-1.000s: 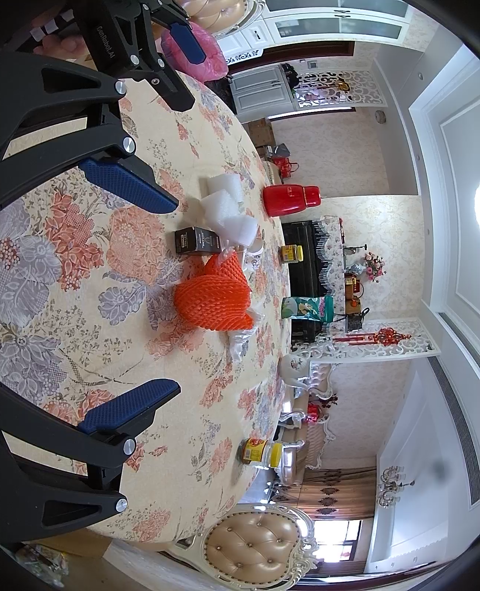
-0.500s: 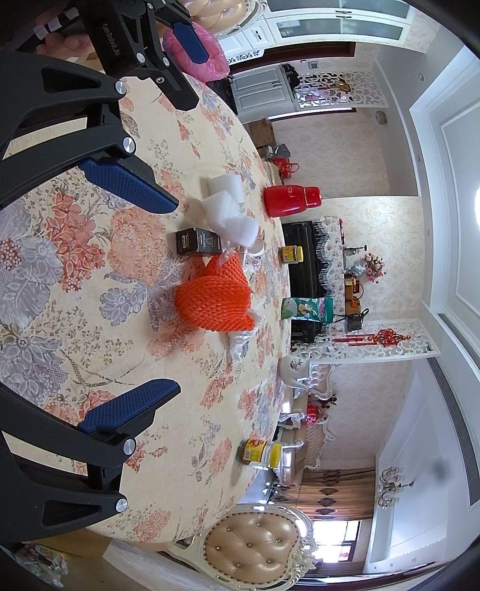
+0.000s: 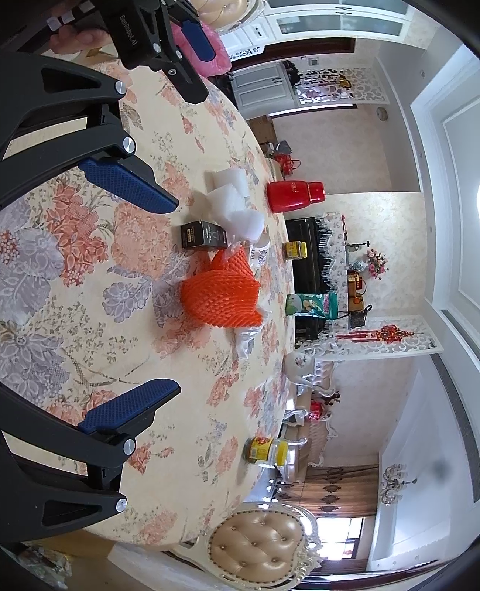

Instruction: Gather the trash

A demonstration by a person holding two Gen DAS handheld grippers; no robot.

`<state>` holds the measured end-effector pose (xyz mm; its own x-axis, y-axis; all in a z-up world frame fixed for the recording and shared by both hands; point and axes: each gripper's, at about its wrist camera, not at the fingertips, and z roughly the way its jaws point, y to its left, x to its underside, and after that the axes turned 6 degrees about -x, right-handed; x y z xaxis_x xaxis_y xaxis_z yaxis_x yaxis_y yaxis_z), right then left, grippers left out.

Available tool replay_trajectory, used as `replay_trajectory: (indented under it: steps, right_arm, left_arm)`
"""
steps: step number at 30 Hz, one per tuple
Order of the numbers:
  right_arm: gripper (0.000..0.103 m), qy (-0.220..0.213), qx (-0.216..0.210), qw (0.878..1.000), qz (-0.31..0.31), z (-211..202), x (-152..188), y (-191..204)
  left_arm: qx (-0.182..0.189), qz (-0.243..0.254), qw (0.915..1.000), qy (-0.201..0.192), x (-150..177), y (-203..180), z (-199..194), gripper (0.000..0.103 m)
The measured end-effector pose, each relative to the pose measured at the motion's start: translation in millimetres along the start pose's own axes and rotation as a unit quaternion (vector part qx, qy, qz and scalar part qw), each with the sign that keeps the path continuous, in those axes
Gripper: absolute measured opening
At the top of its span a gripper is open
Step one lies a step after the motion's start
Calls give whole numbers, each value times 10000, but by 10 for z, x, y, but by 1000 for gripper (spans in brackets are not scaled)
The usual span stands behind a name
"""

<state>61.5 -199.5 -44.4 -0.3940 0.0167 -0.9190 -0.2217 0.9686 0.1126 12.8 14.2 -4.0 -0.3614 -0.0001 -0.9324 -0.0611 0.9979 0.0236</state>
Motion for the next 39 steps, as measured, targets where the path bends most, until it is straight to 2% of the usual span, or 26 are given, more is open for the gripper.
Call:
replay_trajectory:
  steps: [2,6,12,16,20,27,30,32,33,34,36,38,39]
  right_arm:
    - [85,-12,-18,10000,89,60,-6,-42]
    - [85,93,122,9996,240,234,-23,-143]
    - [85,425,224,9981,373,571,-78,-313]
    - [85,650,201,9971,339,890,-206,-370]
    - [85,946,118,9947,374,1248,-329,-374]
    - [85,1549,-117,9861,592,1944,-422,-397]
    - [74,1758,-148,9821,664,2118,-381,-431]
    - [55,1793,-272,9810,692,2176,-361,-451]
    - [38,1773,-320,9814,661,2183,-359,-460]
    - [32,1692,-318,9830,642,2160,-364,-476]
    - [27,1571,-367,9845,688,2092,-374,-522]
    - [26,1479,-341,9859,702,2045,-380,-566]
    - [26,1436,-338,9864,724,2003,-377,-601]
  left_arm:
    - [78,1,10000,5,-19,27,49,99]
    - [-79,61,10000,2,-55,60,153,99]
    - [107,-14,9981,614,-86,142,572,99]
    - [82,-126,9947,1020,-118,194,931,99]
    - [30,-348,9916,1242,-171,269,1205,99]
    - [-20,491,9847,1672,-204,113,1599,99]
    - [111,558,9807,1869,-173,50,1733,98]
    - [279,569,9779,1990,-150,-22,1804,98]
    - [331,602,9772,2007,-147,-73,1838,97]
    - [350,637,9768,2017,-149,-124,1855,95]
    - [401,664,9757,2048,-154,-228,1898,89]
    - [536,611,9729,2167,-149,-335,1975,77]
    - [595,573,9712,2235,-141,-384,2016,75]
